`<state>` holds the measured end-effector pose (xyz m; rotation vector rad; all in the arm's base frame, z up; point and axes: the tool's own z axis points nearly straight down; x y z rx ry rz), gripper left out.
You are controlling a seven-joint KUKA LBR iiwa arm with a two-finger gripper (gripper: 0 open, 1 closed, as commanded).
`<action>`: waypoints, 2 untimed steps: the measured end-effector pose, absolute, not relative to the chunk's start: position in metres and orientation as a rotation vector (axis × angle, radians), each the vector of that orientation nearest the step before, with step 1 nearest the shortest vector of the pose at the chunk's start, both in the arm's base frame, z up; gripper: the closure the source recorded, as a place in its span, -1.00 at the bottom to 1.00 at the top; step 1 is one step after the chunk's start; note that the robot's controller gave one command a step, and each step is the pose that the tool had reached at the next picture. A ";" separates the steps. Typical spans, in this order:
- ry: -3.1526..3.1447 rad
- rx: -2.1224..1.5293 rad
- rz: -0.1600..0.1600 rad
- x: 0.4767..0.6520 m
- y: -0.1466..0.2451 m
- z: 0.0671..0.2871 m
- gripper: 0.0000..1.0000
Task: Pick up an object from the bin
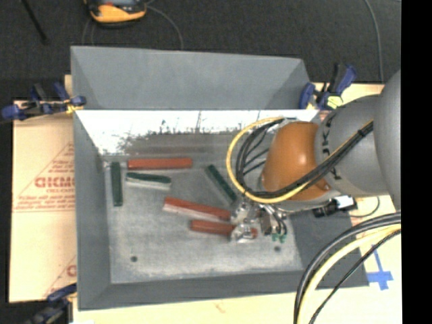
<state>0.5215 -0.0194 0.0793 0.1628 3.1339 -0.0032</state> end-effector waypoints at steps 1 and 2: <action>3.134 0.162 -0.003 0.521 -0.019 0.079 1.00; 3.135 0.116 -0.001 0.524 -0.024 0.212 1.00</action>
Offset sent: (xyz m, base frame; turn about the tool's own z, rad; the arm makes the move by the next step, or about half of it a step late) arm 0.0009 -0.0038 0.1320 -0.0302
